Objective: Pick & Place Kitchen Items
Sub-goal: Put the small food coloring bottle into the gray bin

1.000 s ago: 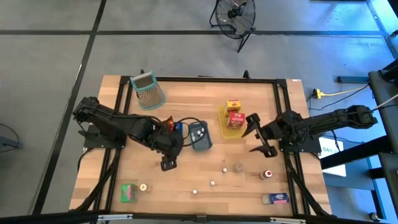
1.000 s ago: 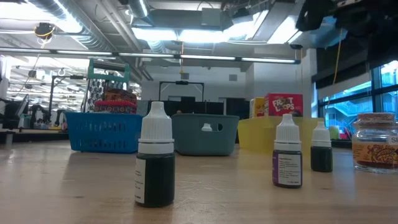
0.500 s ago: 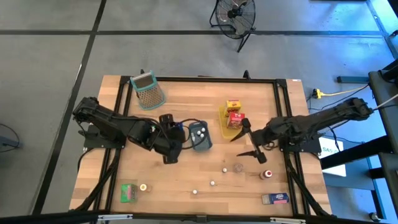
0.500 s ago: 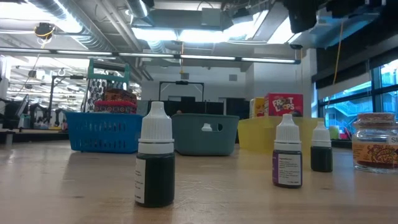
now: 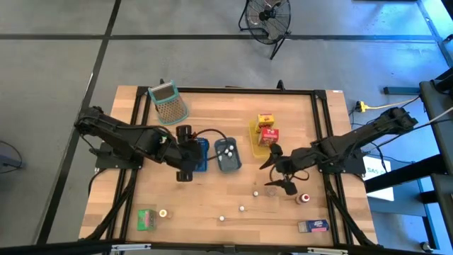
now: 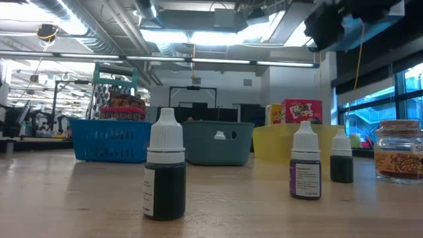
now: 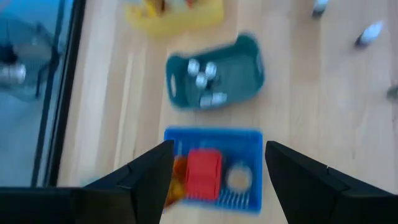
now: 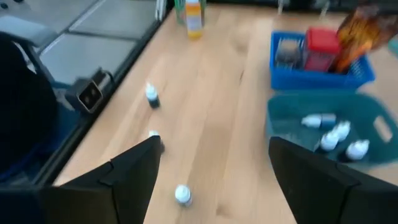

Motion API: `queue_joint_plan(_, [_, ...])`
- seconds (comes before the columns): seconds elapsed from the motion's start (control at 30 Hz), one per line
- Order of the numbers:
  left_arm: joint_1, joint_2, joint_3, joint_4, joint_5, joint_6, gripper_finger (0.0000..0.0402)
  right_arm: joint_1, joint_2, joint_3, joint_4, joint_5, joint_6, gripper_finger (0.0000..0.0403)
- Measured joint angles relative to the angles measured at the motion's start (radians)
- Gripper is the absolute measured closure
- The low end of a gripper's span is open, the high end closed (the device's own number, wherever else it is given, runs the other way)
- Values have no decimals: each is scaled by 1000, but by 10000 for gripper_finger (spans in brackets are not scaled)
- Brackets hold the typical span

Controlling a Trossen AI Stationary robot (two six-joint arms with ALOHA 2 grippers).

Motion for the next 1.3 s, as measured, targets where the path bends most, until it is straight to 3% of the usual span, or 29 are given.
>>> queue_joint_plan(0.23, [-1,-126,-298,403,-28,109,153,0,99,0,-56,-8,87,100])
queue_joint_plan(0.4, [8,-175,-432,601,-25,144,153,2,144,32,-65,-8,97,101])
queue_joint_plan(0.6, [-38,-211,-451,687,7,82,153,16,233,134,-67,-8,75,101])
queue_joint_plan(0.77, [-103,-234,-450,774,1,76,153,27,327,216,-217,-11,72,101])
queue_joint_plan(1.03, [-189,-235,-450,806,-5,50,153,27,444,238,-298,-35,124,101])
queue_joint_plan(1.3, [-287,-230,-450,831,-131,36,153,28,503,238,-291,-94,189,100])
